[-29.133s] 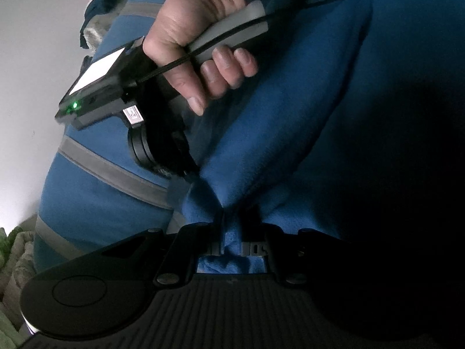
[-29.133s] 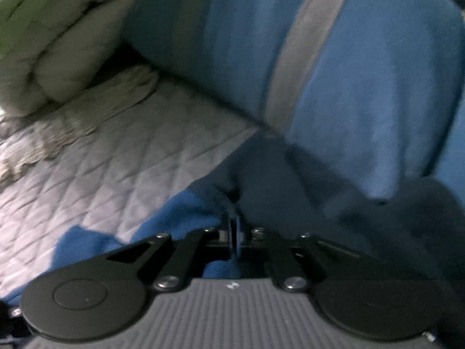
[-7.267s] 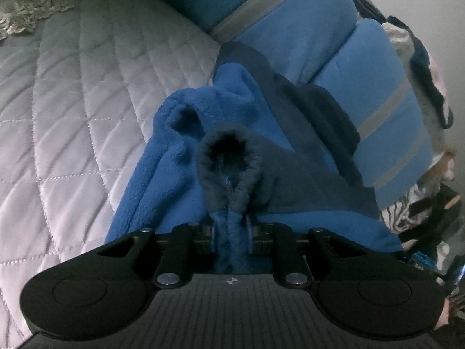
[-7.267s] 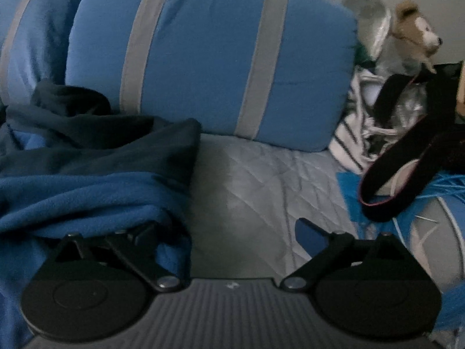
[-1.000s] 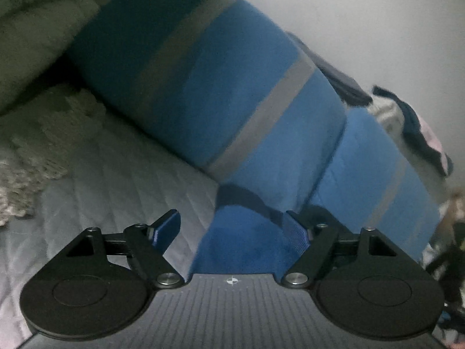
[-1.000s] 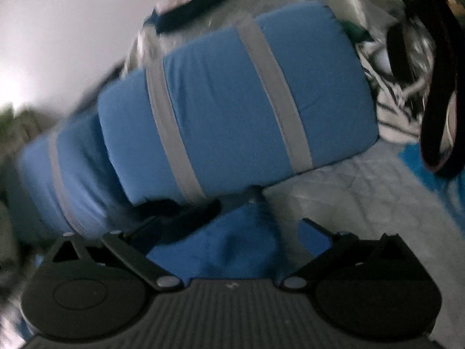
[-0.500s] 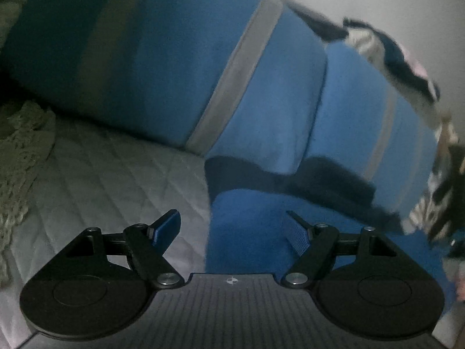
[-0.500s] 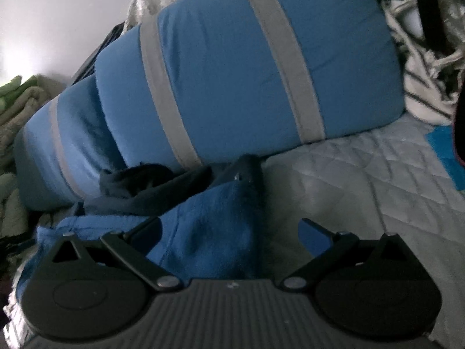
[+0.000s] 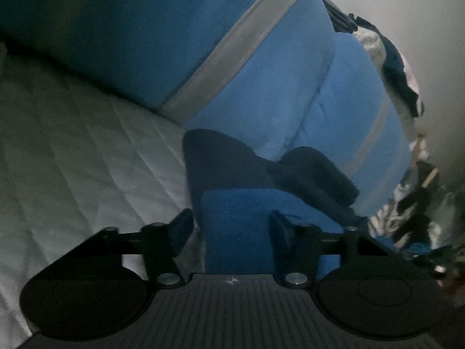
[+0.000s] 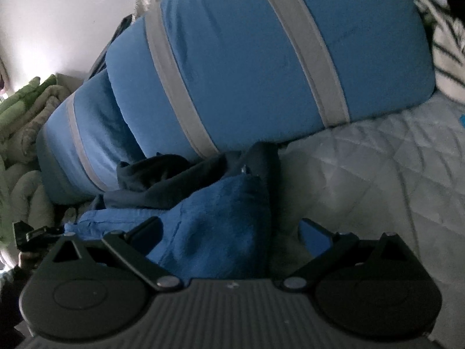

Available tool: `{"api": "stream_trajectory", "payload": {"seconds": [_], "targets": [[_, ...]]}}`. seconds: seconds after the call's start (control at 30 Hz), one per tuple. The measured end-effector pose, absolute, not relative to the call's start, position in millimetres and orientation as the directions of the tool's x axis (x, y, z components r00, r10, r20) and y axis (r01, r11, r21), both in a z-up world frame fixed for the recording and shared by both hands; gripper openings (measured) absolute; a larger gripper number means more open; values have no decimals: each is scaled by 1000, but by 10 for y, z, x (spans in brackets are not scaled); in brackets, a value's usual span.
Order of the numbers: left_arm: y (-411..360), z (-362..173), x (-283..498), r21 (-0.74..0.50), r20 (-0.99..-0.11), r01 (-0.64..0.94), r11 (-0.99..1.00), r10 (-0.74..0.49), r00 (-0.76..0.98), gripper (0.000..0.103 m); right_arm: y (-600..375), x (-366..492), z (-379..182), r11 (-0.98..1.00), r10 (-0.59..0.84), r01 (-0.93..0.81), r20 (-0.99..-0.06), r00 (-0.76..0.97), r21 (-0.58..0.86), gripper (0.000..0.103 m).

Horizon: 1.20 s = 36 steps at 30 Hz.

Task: Fold clothes

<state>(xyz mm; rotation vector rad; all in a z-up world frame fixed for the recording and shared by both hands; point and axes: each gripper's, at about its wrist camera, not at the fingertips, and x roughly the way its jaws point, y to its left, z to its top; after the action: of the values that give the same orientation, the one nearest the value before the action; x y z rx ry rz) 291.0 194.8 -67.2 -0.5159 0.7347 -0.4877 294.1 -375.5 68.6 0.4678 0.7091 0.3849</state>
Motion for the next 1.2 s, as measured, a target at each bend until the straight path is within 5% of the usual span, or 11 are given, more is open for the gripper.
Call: {"api": "stream_trajectory", "payload": {"seconds": [0.2,0.27,0.33,0.37,0.8,0.87,0.9,1.0,1.07,1.2], "targets": [[1907,-621,2900,-579,-497,251,776,-580,646,37,-3819,3109,580,798,484,-111,-520,704,592,77],[1905,-596,2882,-571,-501,242,784,-567,654,33,-3834,3127,587,792,474,-90,-515,714,604,61],[1859,-535,2845,-538,-517,228,811,-531,672,26,-3833,3086,652,792,456,-78,-503,734,605,28],[1829,-486,2807,-516,-517,224,827,-509,688,23,-3824,3053,693,799,441,-73,-500,746,596,22],[1685,208,2540,-431,-324,218,876,-376,868,19,-3769,2899,1279,829,336,-98,-350,874,551,13],[1559,201,2632,-365,-359,183,913,-320,877,24,-3719,2952,1334,847,296,-69,-362,884,527,14],[1453,189,2705,-302,-403,146,942,-264,876,26,-3678,2989,1346,866,257,-34,-386,886,499,37],[1179,189,2807,-136,-470,51,989,-110,876,59,-3505,3028,1390,925,84,99,-451,888,367,102],[1082,225,2755,-60,-444,24,998,-48,895,77,-3476,3004,1403,926,91,94,-457,885,366,103],[1121,294,2587,-42,-425,-26,999,6,905,80,-3479,2933,1384,911,110,121,-515,850,395,103]]}}
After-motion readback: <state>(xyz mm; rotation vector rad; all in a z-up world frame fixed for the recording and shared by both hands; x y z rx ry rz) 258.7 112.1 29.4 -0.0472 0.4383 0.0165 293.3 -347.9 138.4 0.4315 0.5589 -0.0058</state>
